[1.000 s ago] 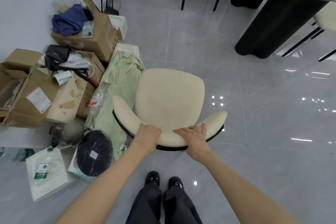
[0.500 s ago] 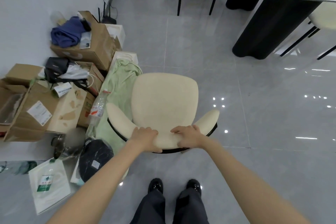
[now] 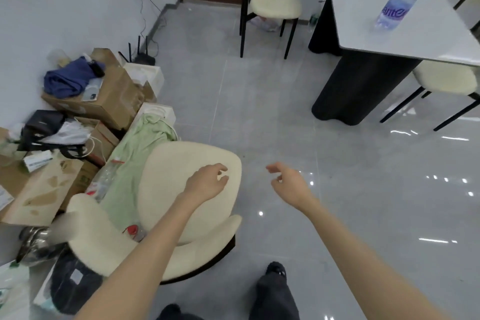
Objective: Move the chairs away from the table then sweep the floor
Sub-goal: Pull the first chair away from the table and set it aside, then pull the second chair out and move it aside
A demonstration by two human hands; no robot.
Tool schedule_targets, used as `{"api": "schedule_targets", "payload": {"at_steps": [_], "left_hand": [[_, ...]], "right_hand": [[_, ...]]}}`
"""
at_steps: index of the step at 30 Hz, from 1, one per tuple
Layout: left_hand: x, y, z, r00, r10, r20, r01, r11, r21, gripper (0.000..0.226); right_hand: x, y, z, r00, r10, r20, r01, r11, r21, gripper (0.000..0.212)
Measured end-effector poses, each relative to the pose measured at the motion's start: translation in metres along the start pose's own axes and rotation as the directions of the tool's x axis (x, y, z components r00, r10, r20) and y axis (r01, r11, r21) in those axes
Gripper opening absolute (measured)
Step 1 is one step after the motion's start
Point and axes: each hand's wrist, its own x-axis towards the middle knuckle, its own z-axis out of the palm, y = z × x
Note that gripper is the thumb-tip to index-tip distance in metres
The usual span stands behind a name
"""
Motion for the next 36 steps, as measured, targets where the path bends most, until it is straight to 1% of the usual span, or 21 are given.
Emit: {"api": "schedule_targets", "payload": {"at_steps": [3, 7, 14, 18, 21, 24, 28, 36], "left_hand": [[0.029, 0.063, -0.012, 0.997, -0.009, -0.081, 0.003, 0.998, -0.064, 0.037], [0.07, 0.128, -0.041, 0.989, 0.012, -0.15, -0.031, 0.992, -0.125, 0.04], [0.166, 0.188, -0.113, 0.951, 0.023, -0.307, -0.083, 0.979, -0.185, 0.038], [0.257, 0.216, -0.159, 0.931, 0.038, -0.364, -0.12, 0.971, -0.206, 0.037], [0.331, 0.242, -0.198, 0.926, 0.069, -0.371, -0.152, 0.968, -0.198, 0.039], [0.402, 0.27, -0.244, 0.927, 0.09, -0.364, -0.168, 0.967, -0.189, 0.039], [0.483, 0.298, -0.3, 0.919, 0.122, -0.376, -0.202, 0.962, -0.183, 0.038], [0.651, 0.308, -0.397, 0.893, 0.151, -0.425, -0.227, 0.965, -0.134, 0.037]], "right_hand": [[0.029, 0.02, -0.066, 0.999, -0.047, -0.017, 0.046, 0.999, -0.022, 0.044], [0.071, 0.025, -0.14, 0.992, -0.107, -0.074, 0.107, 0.994, -0.006, 0.043], [0.176, -0.005, -0.228, 0.961, -0.241, -0.133, 0.246, 0.969, 0.028, 0.044], [0.264, -0.025, -0.278, 0.947, -0.285, -0.147, 0.291, 0.957, 0.017, 0.044], [0.335, -0.046, -0.318, 0.937, -0.305, -0.168, 0.307, 0.951, -0.016, 0.044], [0.405, -0.074, -0.359, 0.936, -0.316, -0.152, 0.311, 0.949, -0.058, 0.044], [0.488, -0.105, -0.41, 0.934, -0.313, -0.172, 0.306, 0.95, -0.068, 0.045], [0.674, -0.159, -0.474, 0.915, -0.347, -0.206, 0.338, 0.938, -0.081, 0.044]]}}
